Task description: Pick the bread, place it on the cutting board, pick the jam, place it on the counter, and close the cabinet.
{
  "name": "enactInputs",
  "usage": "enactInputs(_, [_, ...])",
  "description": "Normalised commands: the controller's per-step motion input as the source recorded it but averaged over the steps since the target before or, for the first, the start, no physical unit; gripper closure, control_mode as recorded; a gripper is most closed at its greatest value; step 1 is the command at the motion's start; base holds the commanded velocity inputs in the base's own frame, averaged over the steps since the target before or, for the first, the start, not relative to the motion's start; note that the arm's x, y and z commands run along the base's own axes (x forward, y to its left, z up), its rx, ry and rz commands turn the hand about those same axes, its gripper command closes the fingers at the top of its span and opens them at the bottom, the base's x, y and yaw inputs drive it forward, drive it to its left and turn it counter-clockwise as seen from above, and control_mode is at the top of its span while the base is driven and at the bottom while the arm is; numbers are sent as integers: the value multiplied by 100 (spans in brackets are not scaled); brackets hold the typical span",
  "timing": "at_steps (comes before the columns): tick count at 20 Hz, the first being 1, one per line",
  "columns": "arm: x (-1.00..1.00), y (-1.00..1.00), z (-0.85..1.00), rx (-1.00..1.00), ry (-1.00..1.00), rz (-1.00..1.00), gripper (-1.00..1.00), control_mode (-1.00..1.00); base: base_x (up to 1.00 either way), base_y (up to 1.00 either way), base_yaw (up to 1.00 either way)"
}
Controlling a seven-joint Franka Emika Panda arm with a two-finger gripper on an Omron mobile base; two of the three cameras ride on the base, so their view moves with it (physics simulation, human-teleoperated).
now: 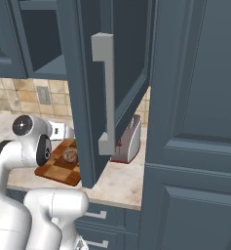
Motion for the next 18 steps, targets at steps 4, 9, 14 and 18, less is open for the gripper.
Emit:
enactInputs(4, [-12,-4,39,3,0,0,-100,-100,0,0,0])
enactInputs(9, [-2,-1,43,4,0,0,-100,-100,0,0,0])
enactInputs(14, [-1,0,41,4,0,0,-100,-100,0,0,0])
enactInputs(18, [-6,0,40,4,0,0,-100,-100,0,0,0])
